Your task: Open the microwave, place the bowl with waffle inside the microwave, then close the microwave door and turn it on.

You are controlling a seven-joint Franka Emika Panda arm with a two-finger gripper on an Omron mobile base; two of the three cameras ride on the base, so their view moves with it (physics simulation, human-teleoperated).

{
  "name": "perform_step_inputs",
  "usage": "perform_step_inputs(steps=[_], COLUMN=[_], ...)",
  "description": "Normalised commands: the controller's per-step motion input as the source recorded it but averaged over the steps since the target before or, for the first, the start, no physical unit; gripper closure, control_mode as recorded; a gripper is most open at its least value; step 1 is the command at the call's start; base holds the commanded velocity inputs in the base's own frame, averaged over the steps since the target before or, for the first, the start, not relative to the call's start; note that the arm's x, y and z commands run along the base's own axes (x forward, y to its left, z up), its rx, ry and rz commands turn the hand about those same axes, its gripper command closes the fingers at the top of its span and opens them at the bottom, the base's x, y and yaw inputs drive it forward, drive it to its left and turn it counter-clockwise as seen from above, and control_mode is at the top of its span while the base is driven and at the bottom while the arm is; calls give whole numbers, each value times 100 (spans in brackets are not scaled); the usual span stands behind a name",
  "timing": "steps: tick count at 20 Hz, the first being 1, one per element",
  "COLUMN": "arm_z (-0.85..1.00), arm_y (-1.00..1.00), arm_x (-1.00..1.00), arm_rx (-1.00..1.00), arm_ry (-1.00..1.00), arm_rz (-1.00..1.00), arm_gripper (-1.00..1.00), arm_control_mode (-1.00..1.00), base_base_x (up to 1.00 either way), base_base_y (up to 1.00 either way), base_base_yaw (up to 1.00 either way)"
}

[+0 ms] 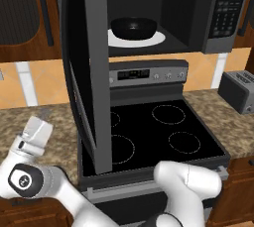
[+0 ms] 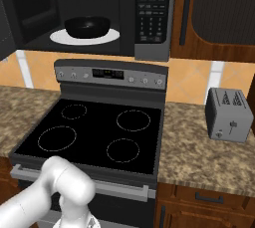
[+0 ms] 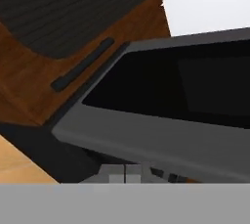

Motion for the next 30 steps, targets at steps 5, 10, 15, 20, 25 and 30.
perform_step_inputs(steps=[5,10,15,20,25,30], arm_z=[23,36,33,62,92,92], arm_y=[-13,-40,-35,-65,-84,-87], arm_x=[-1,-74,-72,-12,0,0], arm_rx=[-12,8,6,7,20,21], arm_ry=[-39,-19,-32,-16,-15,-12], arm_rz=[-27,-17,-10,-8,-1,0], arm_gripper=[100,100,100,100,100,100], arm_control_mode=[-100,-100,-100,-100,-100,-100], base_base_x=[0,0,0,0,0,0], base_base_y=[0,0,0,0,0,0], base_base_yaw=[0,0,0,0,0,0])
